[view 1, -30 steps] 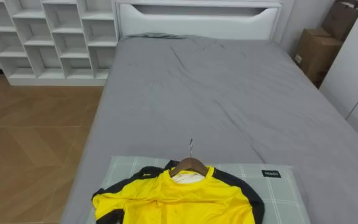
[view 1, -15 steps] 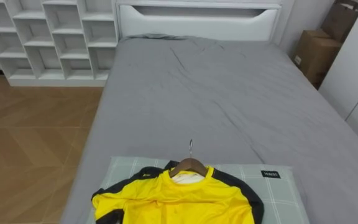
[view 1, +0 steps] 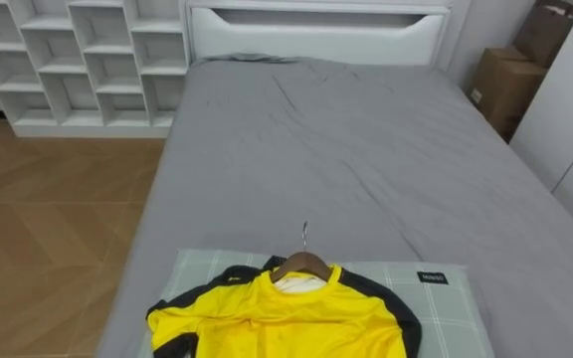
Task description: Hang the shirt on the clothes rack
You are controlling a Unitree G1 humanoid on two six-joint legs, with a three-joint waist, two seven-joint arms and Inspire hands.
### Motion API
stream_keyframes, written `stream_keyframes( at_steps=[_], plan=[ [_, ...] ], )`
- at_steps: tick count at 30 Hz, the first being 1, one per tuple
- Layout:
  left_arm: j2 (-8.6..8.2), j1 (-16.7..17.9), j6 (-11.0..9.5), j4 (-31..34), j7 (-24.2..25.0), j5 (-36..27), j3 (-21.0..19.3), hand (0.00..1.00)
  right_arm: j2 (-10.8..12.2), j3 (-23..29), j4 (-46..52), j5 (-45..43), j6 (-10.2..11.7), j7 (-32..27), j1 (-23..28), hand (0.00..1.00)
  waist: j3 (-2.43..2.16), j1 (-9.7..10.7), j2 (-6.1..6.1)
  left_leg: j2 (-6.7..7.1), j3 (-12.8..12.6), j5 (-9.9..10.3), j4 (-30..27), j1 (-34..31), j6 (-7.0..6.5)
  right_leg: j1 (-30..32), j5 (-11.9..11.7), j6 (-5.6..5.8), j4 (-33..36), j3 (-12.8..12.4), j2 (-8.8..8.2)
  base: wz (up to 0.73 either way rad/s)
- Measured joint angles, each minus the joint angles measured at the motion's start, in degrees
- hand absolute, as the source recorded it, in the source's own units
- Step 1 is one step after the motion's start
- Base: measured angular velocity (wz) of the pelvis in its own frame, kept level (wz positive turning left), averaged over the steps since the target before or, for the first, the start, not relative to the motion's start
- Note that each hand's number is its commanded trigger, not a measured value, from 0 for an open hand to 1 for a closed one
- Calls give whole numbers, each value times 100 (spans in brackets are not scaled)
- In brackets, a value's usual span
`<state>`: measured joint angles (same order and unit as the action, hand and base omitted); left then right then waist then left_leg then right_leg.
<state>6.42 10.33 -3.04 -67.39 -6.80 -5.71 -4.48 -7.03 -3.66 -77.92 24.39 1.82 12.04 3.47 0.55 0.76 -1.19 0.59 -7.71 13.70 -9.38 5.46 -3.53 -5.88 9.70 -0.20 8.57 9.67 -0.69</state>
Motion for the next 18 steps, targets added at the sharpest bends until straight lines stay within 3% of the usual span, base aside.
stream_keyframes(
  at_steps=[9, 14, 18],
  plan=[
    [-54, 62, 1, -18, -52, -164, -182, 0, -1, 40, -23, 32, -7, -65, 33, 0, -11, -165, 5, 3, 22, 0, -4, 15, 0, -23, 0, 0, -1, 24, -3, 1],
    [-51, 82, 2, -2, -332, -178, -272, 0, -2, 41, -21, 73, -17, -146, 50, 0, -9, -259, 20, 6, 53, 0, -25, 78, 0, -142, 1, 1, -36, 174, -21, 7],
    [-48, 108, -16, 23, -644, -355, -641, 0, -2, 54, -21, 55, -23, -157, 38, 0, -9, -279, 26, 16, 191, 1, -14, 109, 1, -232, 2, 3, -80, 295, -23, 14]
  ],
)
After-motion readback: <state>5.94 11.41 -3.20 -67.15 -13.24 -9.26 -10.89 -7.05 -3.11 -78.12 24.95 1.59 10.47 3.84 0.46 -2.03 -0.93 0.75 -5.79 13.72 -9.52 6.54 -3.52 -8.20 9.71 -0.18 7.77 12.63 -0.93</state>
